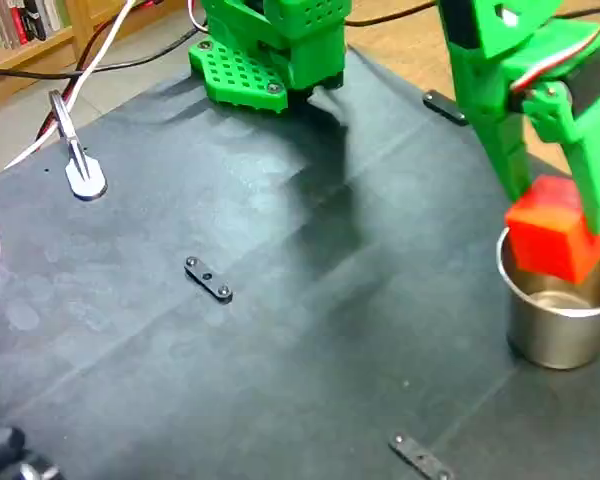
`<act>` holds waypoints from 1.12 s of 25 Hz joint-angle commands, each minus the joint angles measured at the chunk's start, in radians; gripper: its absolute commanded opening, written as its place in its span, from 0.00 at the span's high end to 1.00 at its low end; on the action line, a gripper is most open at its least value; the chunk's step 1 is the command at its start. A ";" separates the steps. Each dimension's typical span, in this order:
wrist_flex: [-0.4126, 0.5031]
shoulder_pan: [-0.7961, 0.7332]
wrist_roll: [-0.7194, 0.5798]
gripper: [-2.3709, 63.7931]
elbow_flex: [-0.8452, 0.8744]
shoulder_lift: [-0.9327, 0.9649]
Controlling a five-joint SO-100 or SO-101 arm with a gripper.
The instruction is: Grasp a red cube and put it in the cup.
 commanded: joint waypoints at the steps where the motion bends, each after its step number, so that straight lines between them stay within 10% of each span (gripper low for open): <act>1: -0.005 -0.011 0.005 0.82 -0.017 0.029; 28: -0.005 -0.011 0.005 0.55 -0.018 0.029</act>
